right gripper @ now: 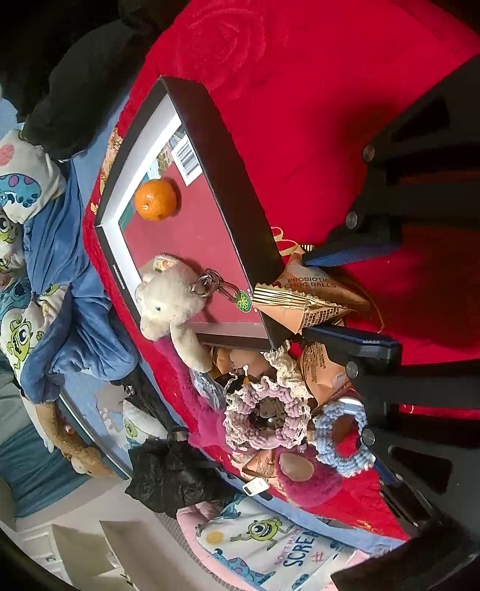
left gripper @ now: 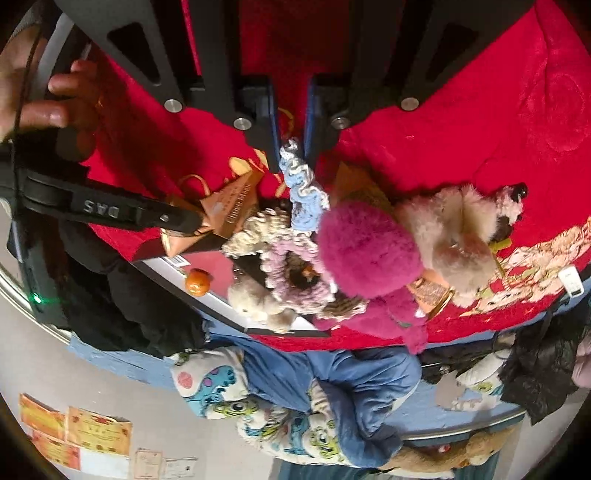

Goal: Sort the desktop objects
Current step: 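Grasp the brown snack packet with the right gripper while the left gripper grasps the blue scrunchie, then carry the snack packet with the right gripper while the left gripper carries the scrunchie over the box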

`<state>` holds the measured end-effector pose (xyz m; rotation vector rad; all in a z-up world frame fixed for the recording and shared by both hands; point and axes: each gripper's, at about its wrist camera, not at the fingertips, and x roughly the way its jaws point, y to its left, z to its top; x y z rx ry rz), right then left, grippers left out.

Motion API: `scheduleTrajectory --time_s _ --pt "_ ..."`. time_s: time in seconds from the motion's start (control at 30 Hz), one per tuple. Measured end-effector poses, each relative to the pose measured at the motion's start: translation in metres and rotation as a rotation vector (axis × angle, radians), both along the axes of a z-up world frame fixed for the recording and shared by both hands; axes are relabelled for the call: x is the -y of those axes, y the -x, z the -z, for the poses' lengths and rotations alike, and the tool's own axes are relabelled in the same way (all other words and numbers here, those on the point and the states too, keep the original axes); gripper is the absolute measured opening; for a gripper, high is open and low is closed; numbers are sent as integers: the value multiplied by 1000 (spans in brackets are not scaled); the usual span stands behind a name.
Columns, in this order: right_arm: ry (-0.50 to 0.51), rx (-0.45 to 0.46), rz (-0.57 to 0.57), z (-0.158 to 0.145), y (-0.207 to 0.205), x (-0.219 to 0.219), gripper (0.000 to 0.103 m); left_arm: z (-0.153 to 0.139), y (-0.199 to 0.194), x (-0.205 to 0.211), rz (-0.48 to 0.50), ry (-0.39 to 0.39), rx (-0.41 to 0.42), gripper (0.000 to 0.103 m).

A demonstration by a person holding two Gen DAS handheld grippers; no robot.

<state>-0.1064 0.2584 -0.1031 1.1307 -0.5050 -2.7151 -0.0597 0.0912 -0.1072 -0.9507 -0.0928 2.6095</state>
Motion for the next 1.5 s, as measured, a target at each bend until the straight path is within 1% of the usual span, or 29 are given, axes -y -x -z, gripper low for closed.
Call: scheduleTrajectory --time_s 0.07,0.23,0.57,0.87,1.2,1.5 --pt "-8 -5 -1 -1 -1 1 30 -1 -5 -1 -1 10 -11 12" --pt "3 -3 5 -2 -2 -2 30 -2 -7 -2 4 6 -10 11" --pt "1 -43 -3 -15 -5 0 30 -19 -21 1 3 -16 -63 11" --pt "-14 -54 -2 -16 -7 -1 30 -31 -30 -12 38 -30 -85 11" --pt "-17 -69 24 -21 -13 -20 30 -35 -32 -32 69 -48 -81 11" --pt "-21 -89 69 -27 -24 -51 30 -39 -36 -60 105 -53 -85 11"
